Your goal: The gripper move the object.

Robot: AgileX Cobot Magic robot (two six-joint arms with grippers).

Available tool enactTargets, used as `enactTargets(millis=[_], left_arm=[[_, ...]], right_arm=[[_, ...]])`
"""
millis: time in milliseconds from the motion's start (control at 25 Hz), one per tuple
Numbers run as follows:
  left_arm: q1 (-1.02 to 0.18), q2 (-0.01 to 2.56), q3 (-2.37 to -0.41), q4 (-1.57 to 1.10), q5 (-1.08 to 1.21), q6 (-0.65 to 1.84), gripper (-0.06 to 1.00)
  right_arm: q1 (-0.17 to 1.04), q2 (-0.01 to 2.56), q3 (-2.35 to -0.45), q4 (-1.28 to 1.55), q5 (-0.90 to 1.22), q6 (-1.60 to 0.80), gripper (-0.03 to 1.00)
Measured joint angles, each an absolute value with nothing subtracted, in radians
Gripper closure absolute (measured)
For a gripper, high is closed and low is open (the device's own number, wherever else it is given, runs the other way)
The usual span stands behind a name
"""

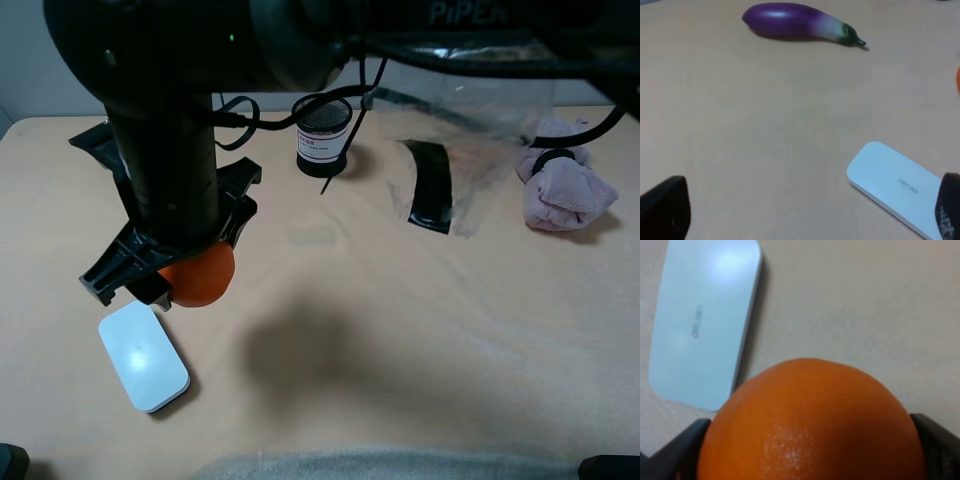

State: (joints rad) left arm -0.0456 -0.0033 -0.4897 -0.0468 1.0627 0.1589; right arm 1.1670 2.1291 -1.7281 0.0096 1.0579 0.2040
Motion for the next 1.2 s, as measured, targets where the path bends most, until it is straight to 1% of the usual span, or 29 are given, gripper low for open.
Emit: enactTargets(millis=[560,1200], left_arm=[[-0.046,-0.003,-0.49,-0.047,1.063,0.159,-0.03],[-0.046,-0.003,-0.49,-0.047,1.063,0.159,-0.03]], right_arm=[[1.183,2.232,-1.728,0.01,0.943,0.2,0.41],[1.183,2.292,-1.728,-0.101,0.934,0.204,0.41]])
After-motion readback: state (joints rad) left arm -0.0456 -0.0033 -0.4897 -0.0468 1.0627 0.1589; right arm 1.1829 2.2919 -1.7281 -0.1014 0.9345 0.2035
